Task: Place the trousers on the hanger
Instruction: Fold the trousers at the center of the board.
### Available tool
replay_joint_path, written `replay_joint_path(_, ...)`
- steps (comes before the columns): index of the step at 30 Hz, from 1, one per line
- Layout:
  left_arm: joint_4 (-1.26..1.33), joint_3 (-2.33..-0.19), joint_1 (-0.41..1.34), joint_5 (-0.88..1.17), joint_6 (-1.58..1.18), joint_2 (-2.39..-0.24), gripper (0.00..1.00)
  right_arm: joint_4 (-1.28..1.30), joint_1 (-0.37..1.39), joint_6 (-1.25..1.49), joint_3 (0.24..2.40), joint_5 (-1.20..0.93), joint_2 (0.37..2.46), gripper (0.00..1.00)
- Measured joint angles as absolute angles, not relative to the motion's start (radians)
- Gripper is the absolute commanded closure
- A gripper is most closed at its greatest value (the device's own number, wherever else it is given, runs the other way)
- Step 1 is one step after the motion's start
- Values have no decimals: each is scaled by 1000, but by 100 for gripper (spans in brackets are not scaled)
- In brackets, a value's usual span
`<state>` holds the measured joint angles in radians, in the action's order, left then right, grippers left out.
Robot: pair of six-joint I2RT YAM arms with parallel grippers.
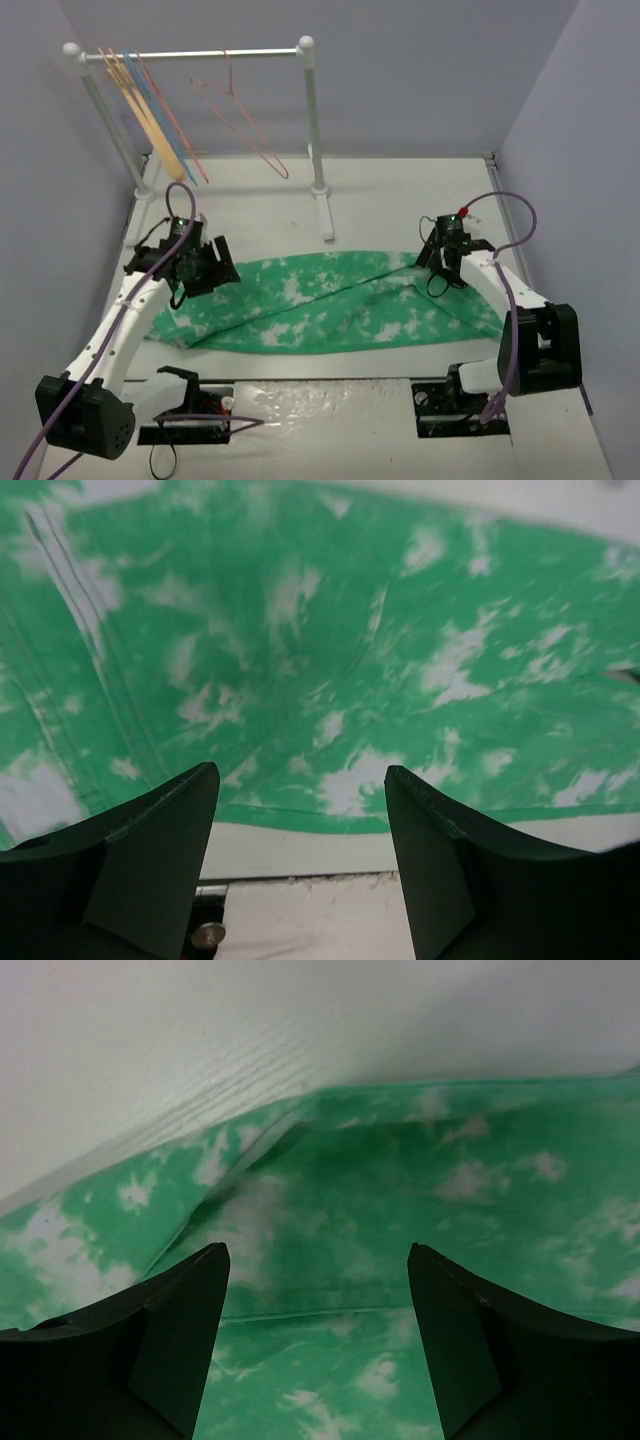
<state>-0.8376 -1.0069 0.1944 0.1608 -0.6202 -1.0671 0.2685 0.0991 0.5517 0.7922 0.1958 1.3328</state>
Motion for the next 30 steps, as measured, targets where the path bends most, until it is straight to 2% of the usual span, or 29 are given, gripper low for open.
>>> replay_joint_path(6,-724,-872,310,141,-737,-1201,36,134,145,626,777,147,1553,33)
replay_joint_path(13,-515,-873,313,152,-842,-1512,36,30,158,606,1066,136,1825,37)
replay_joint_path(18,-541,-1024,245,152,-820,-1648,36,-35,167,571,1235,81,1959,38)
replay_joint_path(21,-559,-1135,227,115,-746,-1681,36,-33,172,544,1277,49,1973,38)
replay_joint_path(24,-580,-1220,248,74,-624,-1624,37,-16,172,489,1281,35,1927,38)
replay_joint_path(30,-576,-1250,450,-11,-341,-1399,46,26,168,371,1256,26,1660,37)
